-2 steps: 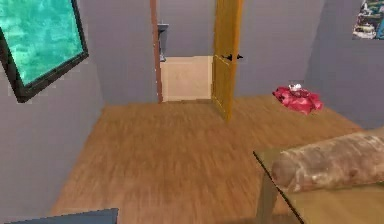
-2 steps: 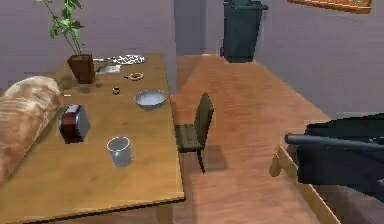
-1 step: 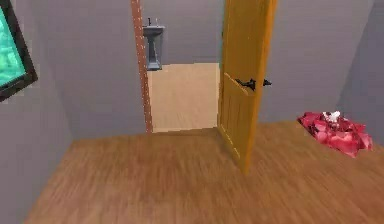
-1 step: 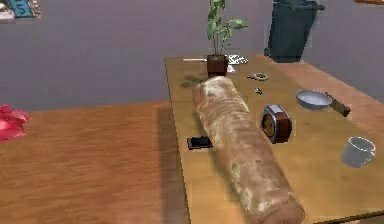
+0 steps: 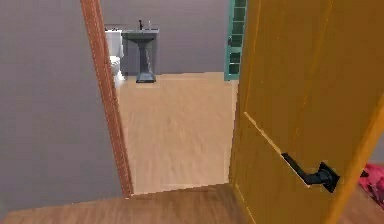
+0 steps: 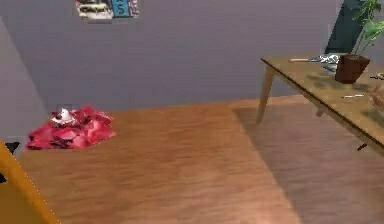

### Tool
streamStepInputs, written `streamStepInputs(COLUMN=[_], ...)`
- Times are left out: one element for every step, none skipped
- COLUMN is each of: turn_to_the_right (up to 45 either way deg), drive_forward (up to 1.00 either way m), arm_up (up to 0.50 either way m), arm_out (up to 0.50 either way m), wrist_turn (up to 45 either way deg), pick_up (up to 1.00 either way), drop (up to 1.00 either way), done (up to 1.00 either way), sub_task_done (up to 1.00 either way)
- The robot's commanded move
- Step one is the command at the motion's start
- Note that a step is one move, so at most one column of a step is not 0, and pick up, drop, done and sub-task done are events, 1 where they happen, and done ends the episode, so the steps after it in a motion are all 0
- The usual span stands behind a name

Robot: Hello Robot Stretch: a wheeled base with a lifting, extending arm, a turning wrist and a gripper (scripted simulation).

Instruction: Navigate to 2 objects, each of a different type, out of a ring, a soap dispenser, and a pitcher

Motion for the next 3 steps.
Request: streamStepInputs(turn_to_the_right=[0.0,6.0,0.0], drive_forward=[1.0,0.0,0.6], arm_up=[0.0,0.0,0.0], arm_out=[0.0,0.0,0.0], wrist_turn=[0.0,0.0,0.0], pick_up=[0.0,0.0,0.0], drop=[0.0,0.0,0.0], done=[0.0,0.0,0.0], sub_task_done=[0.0,0.0,0.0])
